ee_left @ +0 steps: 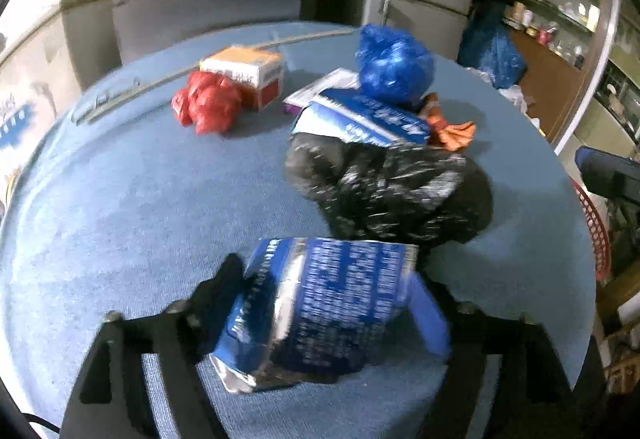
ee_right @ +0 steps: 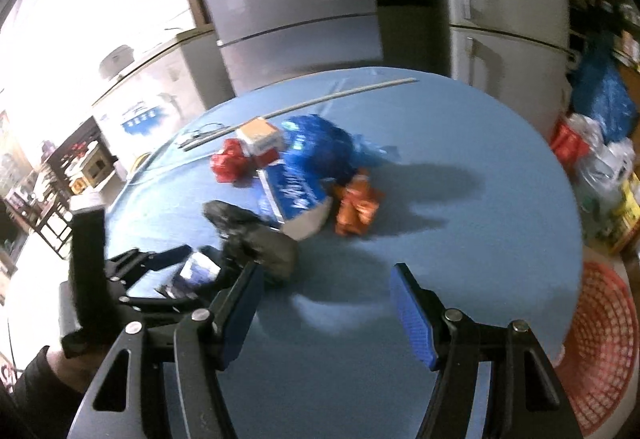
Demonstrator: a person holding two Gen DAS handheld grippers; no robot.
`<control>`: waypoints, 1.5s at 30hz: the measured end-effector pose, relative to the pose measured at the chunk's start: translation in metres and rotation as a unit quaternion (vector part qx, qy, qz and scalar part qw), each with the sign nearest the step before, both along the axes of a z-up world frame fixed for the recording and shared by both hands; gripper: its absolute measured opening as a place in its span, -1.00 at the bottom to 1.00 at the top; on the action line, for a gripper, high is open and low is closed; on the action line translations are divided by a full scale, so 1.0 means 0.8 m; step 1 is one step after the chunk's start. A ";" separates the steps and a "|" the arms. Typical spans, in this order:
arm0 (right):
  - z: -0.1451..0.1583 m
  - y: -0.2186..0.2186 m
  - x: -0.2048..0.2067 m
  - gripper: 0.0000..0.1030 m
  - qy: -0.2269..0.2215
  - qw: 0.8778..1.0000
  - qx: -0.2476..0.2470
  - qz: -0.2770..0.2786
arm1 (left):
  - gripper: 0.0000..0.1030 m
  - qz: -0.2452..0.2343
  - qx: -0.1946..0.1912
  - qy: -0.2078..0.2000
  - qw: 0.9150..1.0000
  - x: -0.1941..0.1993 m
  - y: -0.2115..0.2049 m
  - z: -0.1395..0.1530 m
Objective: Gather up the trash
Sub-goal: 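Grasp the black plastic bag with the right tool while the left tool holds the packet, then lift the black bag with the right tool while the left tool lifts the packet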
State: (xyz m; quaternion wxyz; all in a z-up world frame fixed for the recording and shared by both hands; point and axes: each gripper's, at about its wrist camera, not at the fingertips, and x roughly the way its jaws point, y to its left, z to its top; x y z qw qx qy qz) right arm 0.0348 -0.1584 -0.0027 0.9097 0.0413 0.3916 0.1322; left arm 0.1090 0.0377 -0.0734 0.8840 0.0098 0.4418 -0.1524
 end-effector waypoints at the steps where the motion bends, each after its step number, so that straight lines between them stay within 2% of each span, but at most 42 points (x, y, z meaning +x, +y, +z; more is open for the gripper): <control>1: 0.000 0.005 0.002 0.35 0.000 1.000 0.001 0.004 | 0.74 0.002 -0.016 -0.004 1.000 0.001 0.006 0.001; 3: -0.002 0.013 0.003 0.34 0.001 1.000 0.000 0.009 | 0.74 0.005 -0.032 -0.001 0.999 0.002 0.013 0.002; 6: -0.007 0.015 0.005 0.35 0.008 1.000 -0.002 0.011 | 0.68 0.000 0.004 -0.008 1.000 -0.006 0.005 0.002; 8: -0.009 0.014 0.008 0.35 0.009 1.000 -0.003 0.010 | 0.58 0.005 0.007 -0.010 1.000 -0.011 0.005 0.004; 9: -0.008 0.014 0.009 0.35 0.008 1.000 -0.004 0.010 | 0.50 0.007 -0.001 -0.012 1.000 -0.012 0.007 0.006; 11: -0.005 0.016 0.015 0.35 0.005 1.000 -0.004 0.013 | 0.17 0.009 -0.005 -0.034 0.999 -0.024 0.008 0.025; 14: -0.001 0.028 0.028 0.35 0.007 1.000 -0.003 0.030 | -0.05 0.009 0.006 -0.052 0.999 -0.037 0.006 0.043; 17: -0.002 0.050 0.045 0.35 0.009 0.998 0.002 0.062 | -0.08 0.014 -0.008 -0.053 0.998 -0.042 0.017 0.049; 22: -0.015 0.074 0.066 0.35 0.027 0.997 -0.007 0.077 | -0.08 0.042 -0.036 -0.050 0.997 -0.044 0.052 0.051; 24: -0.022 0.086 0.069 0.35 0.030 0.996 -0.020 0.087 | 0.01 0.055 -0.043 -0.044 0.997 -0.038 0.066 0.047; 27: -0.034 0.108 0.074 0.35 0.031 0.993 -0.047 0.107 | 0.26 0.092 -0.036 -0.023 0.995 -0.026 0.082 0.027; 29: -0.043 0.119 0.076 0.35 0.030 0.991 -0.065 0.115 | 0.42 0.097 -0.043 -0.018 0.994 -0.020 0.087 0.018; 32: -0.063 0.136 0.084 0.35 0.041 0.986 -0.100 0.126 | 0.55 0.090 -0.021 -0.013 0.996 -0.016 0.082 0.007; 34: -0.074 0.142 0.087 0.33 0.049 0.984 -0.107 0.130 | 0.53 0.085 -0.009 -0.017 0.996 -0.016 0.077 0.004; 35: -0.076 0.142 0.087 0.24 0.051 0.984 -0.104 0.133 | 0.46 0.083 -0.005 -0.017 0.996 -0.015 0.075 0.003; 36: -0.080 0.143 0.087 -0.18 0.056 0.984 -0.100 0.136 | 0.42 0.079 0.000 -0.024 0.997 -0.017 0.073 0.005; 38: -0.080 0.141 0.086 -0.19 0.055 0.985 -0.092 0.135 | 0.23 0.076 0.008 -0.034 0.996 -0.023 0.071 0.012; 40: -0.077 0.136 0.085 -0.20 0.057 0.986 -0.073 0.135 | 0.13 0.078 0.015 -0.046 0.996 -0.027 0.068 0.021; 42: -0.069 0.126 0.080 -0.20 0.047 0.989 -0.054 0.127 | 0.08 0.080 0.013 -0.049 0.995 -0.027 0.070 0.026; 45: -0.055 0.116 0.072 -0.20 0.035 0.992 -0.032 0.119 | -0.11 0.084 0.000 -0.060 0.995 -0.033 0.075 0.039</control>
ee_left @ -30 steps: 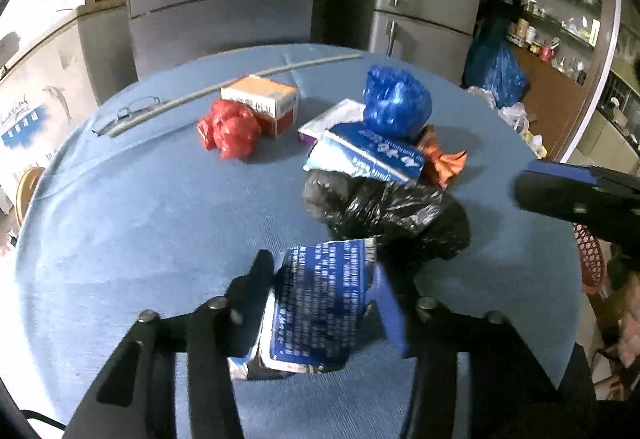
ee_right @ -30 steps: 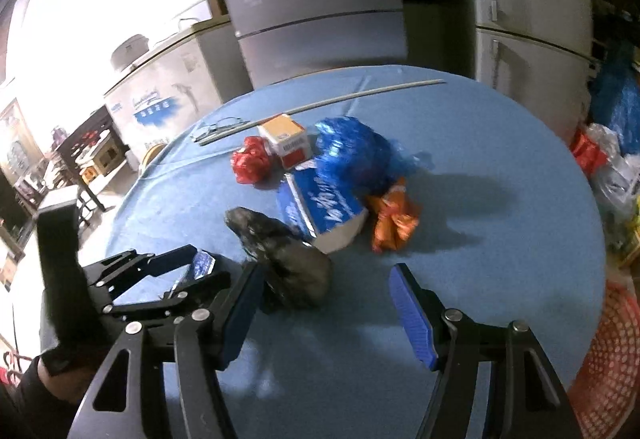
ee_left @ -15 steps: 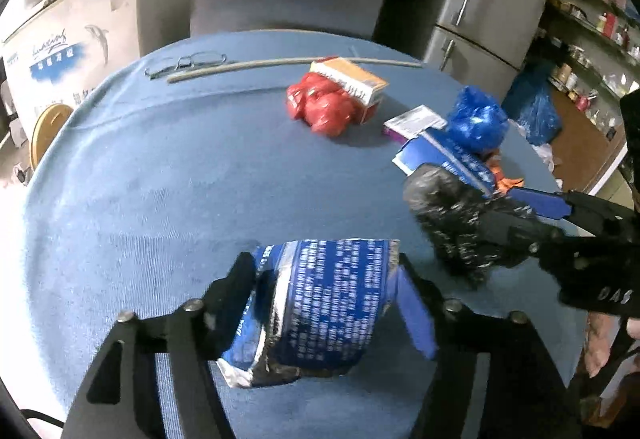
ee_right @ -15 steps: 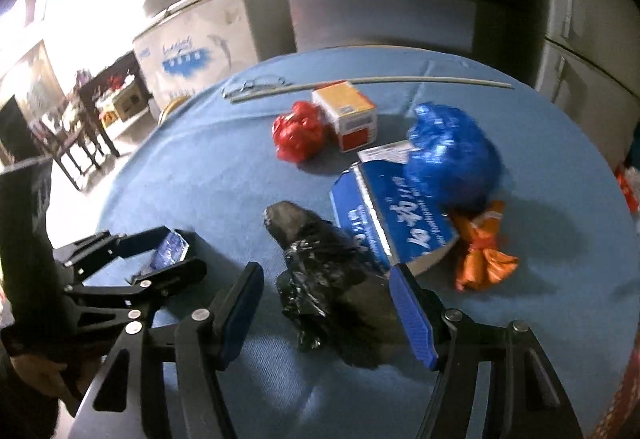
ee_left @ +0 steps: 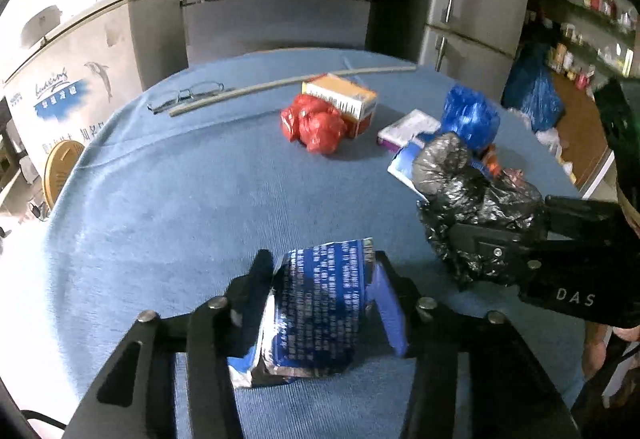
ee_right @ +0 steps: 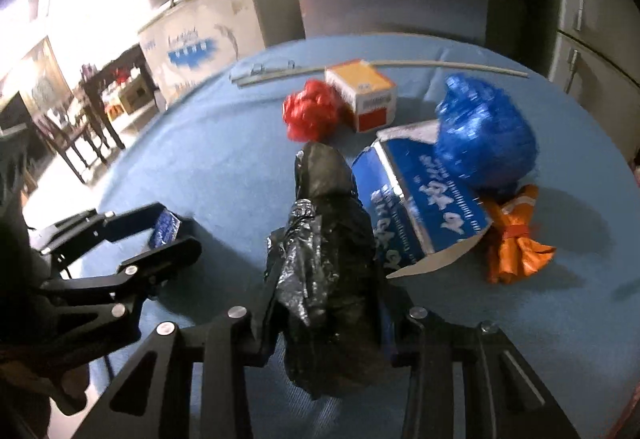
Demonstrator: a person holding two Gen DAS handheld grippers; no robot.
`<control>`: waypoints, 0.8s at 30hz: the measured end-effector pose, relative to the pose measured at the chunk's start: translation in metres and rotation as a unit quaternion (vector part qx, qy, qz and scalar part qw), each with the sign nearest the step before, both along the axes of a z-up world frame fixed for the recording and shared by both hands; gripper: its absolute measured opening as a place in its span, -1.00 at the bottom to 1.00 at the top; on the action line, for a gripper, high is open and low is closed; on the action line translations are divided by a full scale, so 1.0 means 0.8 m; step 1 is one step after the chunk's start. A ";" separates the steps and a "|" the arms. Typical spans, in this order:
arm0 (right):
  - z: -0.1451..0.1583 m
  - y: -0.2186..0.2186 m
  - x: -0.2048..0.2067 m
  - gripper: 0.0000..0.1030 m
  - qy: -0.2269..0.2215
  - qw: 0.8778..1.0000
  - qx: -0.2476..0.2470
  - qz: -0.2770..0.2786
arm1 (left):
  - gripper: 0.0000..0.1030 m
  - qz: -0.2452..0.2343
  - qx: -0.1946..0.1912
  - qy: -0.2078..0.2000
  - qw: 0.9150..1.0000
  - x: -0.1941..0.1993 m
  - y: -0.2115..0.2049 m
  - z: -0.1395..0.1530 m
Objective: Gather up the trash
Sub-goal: 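Lift the black bag with the right tool while the left tool lifts the packet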
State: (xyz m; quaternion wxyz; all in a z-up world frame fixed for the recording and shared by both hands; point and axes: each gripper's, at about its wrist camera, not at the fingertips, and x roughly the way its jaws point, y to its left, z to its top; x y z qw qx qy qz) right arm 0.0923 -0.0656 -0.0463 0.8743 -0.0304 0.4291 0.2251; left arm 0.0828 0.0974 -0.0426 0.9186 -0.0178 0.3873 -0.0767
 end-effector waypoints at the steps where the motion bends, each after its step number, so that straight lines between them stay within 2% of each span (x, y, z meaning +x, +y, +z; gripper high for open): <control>1: 0.004 -0.004 -0.002 -0.20 -0.004 1.000 0.007 -0.003 | -0.25 0.003 -0.002 -0.006 1.000 -0.003 0.001 0.007; 2: 0.009 -0.009 -0.006 -0.20 -0.008 1.000 0.014 -0.005 | -0.49 0.006 -0.005 -0.012 1.000 -0.005 0.004 0.015; 4: 0.015 -0.016 -0.011 -0.20 -0.011 1.000 0.024 -0.009 | -0.65 0.017 -0.010 -0.017 1.000 -0.004 0.011 0.027; 5: 0.019 -0.022 -0.015 -0.20 -0.013 0.999 0.031 -0.012 | -0.66 0.022 -0.017 -0.016 0.999 -0.002 0.017 0.030; 8: 0.026 -0.035 -0.027 -0.20 -0.016 0.999 0.044 -0.018 | -0.67 0.034 -0.037 -0.015 0.999 0.002 0.034 0.032; 13: 0.027 -0.051 -0.033 -0.20 -0.012 0.998 0.056 -0.028 | -0.71 0.047 -0.027 -0.014 0.998 0.003 0.046 0.033; 17: 0.023 -0.060 -0.032 -0.20 -0.007 0.997 0.067 -0.038 | -0.49 0.079 -0.013 0.021 0.997 0.015 0.064 0.009; 21: 0.024 -0.061 -0.031 -0.20 -0.009 0.997 0.070 -0.037 | -0.44 0.087 -0.024 0.066 0.994 0.025 0.078 -0.031; 22: 0.024 -0.061 -0.030 -0.20 -0.009 0.997 0.071 -0.037 | -0.34 0.087 -0.034 0.067 0.993 0.025 0.082 -0.035; 24: 0.024 -0.061 -0.030 -0.20 -0.009 0.997 0.072 -0.037 | -0.51 0.093 -0.054 0.061 0.992 0.022 0.088 -0.034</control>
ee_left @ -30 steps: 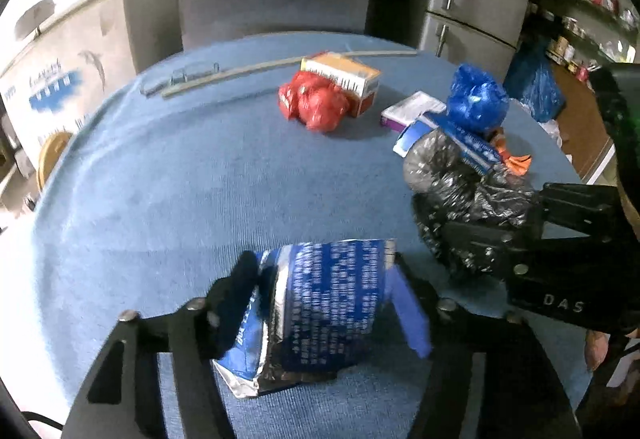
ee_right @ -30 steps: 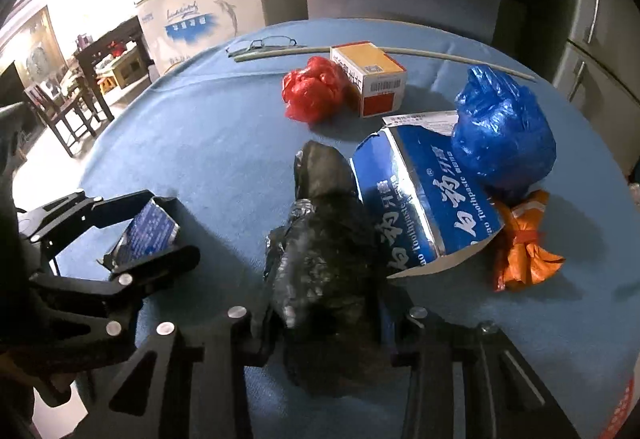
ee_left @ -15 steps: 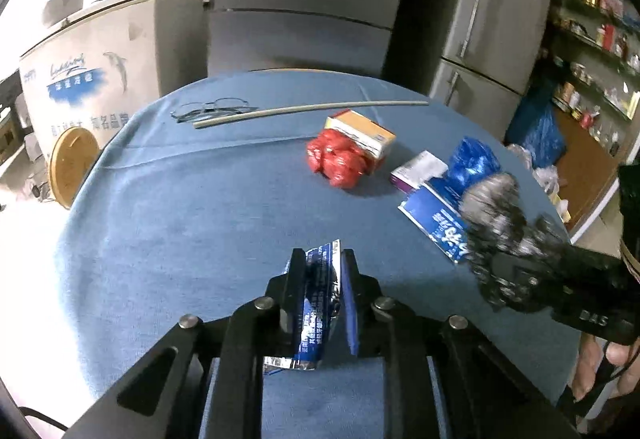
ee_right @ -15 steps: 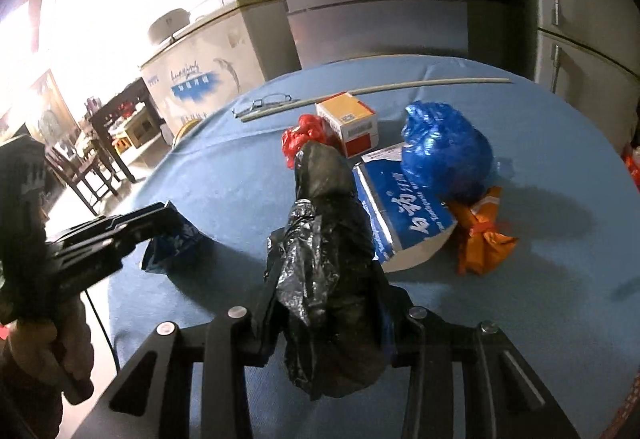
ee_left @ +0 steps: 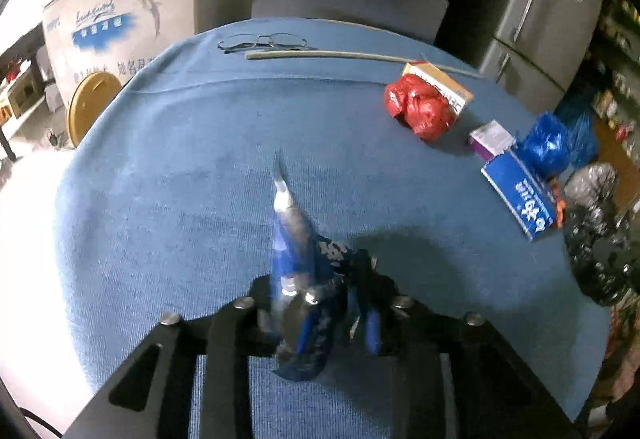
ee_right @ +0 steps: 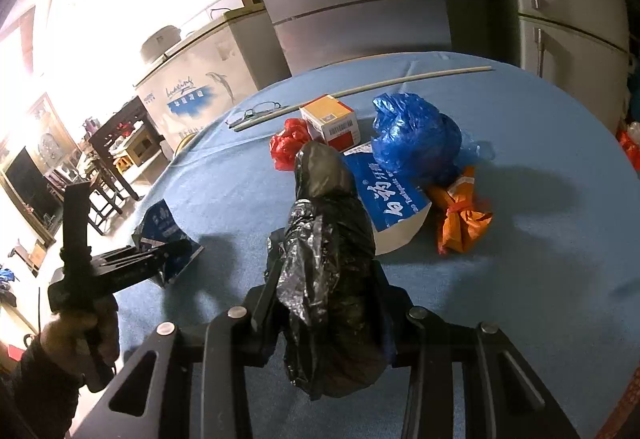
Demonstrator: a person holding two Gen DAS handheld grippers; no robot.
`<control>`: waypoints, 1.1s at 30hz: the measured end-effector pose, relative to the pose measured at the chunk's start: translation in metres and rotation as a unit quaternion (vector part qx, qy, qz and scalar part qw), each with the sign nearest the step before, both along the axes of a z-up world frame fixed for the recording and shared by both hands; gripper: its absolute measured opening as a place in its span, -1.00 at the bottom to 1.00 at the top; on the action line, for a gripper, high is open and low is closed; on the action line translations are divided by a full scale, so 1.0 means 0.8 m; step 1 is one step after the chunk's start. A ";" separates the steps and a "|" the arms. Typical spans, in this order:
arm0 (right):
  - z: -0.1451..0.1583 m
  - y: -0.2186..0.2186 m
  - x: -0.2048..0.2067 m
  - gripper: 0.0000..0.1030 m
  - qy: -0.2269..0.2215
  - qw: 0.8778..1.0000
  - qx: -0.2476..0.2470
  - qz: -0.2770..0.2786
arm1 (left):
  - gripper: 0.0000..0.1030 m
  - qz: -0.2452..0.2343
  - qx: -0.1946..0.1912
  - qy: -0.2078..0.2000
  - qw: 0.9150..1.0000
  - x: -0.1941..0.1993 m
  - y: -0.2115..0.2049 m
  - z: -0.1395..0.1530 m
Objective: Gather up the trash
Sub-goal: 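Lift the black bag with the right tool while the left tool lifts the packet, then carry the black bag and the blue packet over the red basket with both tools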
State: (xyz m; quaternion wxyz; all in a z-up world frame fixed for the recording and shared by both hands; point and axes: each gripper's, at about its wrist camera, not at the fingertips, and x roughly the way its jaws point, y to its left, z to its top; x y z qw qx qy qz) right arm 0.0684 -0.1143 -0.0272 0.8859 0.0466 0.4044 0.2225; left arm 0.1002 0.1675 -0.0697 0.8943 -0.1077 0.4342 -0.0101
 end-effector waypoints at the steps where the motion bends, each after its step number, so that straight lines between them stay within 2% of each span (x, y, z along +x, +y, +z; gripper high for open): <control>1: -0.001 0.001 0.000 -0.20 0.000 1.000 0.000 0.000 | -0.52 0.002 -0.010 -0.004 1.000 -0.003 0.002 0.003; 10: 0.005 -0.014 -0.009 -0.20 -0.009 1.000 0.020 -0.006 | -0.53 -0.011 -0.009 -0.038 0.999 -0.021 -0.014 0.042; 21: 0.026 -0.082 -0.028 -0.20 -0.024 0.997 0.053 -0.046 | -0.53 -0.088 0.003 -0.058 0.994 -0.034 -0.125 0.081; 33: 0.041 -0.169 -0.062 -0.20 -0.033 0.990 0.068 -0.117 | -0.53 -0.184 0.001 -0.076 0.980 -0.038 -0.246 0.106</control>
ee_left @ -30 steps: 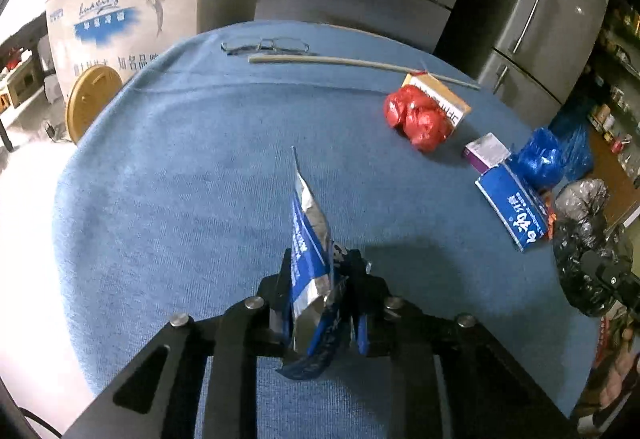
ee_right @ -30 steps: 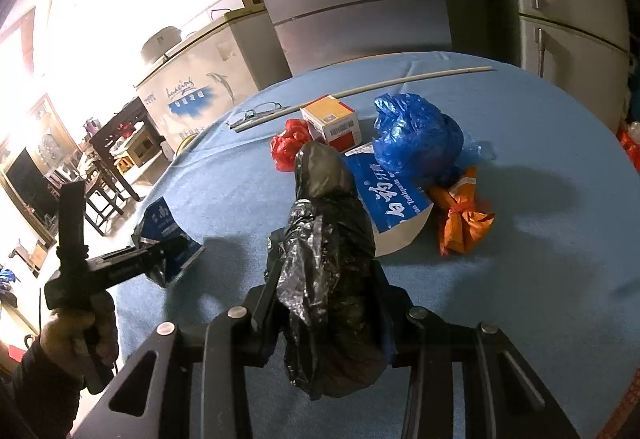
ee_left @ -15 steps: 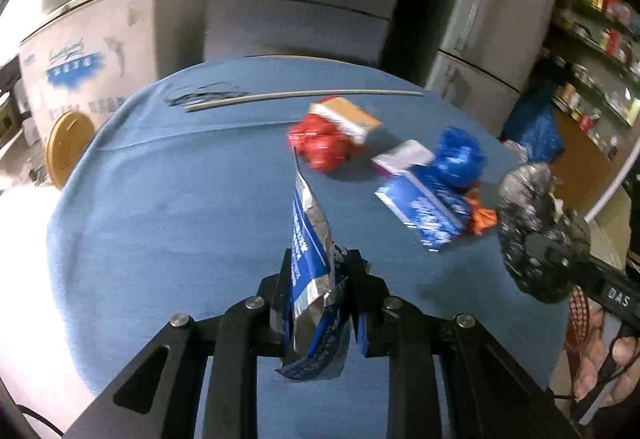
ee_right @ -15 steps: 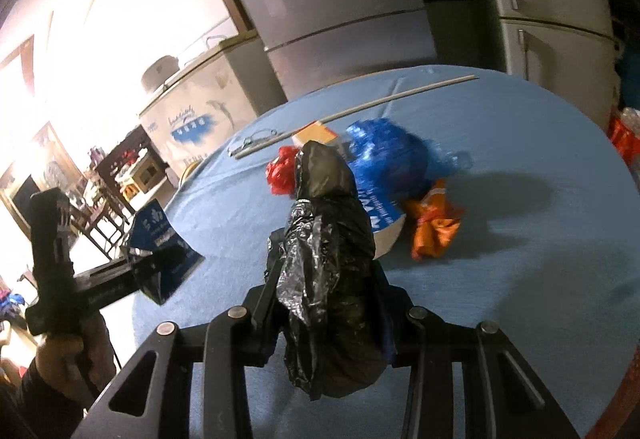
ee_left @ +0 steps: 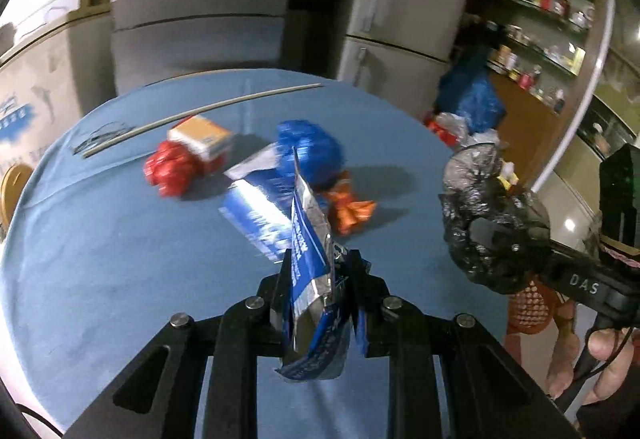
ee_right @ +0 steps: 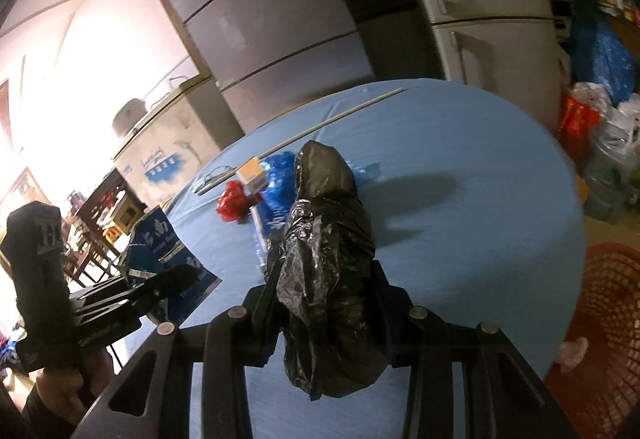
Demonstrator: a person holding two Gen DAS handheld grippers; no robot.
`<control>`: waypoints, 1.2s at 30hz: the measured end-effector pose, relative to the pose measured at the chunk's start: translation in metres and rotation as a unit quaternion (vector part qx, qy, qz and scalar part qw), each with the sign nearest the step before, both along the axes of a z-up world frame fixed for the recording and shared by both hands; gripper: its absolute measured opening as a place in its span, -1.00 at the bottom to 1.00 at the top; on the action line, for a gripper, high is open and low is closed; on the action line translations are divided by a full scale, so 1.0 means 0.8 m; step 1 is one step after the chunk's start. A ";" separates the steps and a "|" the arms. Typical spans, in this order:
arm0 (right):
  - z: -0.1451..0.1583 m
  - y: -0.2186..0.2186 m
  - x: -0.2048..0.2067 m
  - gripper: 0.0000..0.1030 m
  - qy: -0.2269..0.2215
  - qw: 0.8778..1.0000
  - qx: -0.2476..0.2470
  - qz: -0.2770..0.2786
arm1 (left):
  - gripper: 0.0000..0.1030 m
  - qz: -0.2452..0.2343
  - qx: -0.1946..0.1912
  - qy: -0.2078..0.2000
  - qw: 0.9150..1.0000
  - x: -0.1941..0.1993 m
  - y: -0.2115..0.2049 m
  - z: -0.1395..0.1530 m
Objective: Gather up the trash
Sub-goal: 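Carry the black bag and the blue packet over the red basket with both tools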
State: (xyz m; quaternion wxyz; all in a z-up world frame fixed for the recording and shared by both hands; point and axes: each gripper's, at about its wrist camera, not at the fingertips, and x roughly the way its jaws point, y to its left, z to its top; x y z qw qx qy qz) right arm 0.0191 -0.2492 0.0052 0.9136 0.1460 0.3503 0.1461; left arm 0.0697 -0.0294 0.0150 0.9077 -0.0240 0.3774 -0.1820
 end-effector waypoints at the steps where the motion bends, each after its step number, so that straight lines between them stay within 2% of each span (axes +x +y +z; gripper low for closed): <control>1: 0.001 -0.005 -0.002 -0.20 -0.001 1.000 0.001 -0.006 | -0.53 -0.005 0.000 -0.001 1.000 -0.001 -0.004 0.001; 11: 0.017 -0.088 -0.046 -0.20 -0.015 0.996 0.000 -0.083 | -0.53 -0.058 -0.005 0.001 0.998 -0.005 -0.066 -0.001; 21: 0.013 -0.202 -0.090 -0.20 -0.008 0.981 -0.004 -0.193 | -0.53 -0.118 -0.003 -0.005 0.993 -0.009 -0.139 0.009; 27: -0.005 -0.255 -0.103 -0.20 0.008 0.971 -0.007 -0.238 | -0.53 -0.153 0.003 -0.007 0.988 -0.013 -0.181 0.013; 36: -0.049 -0.300 -0.110 -0.20 0.044 0.963 -0.002 -0.266 | -0.53 -0.192 0.012 -0.008 0.981 -0.019 -0.233 0.013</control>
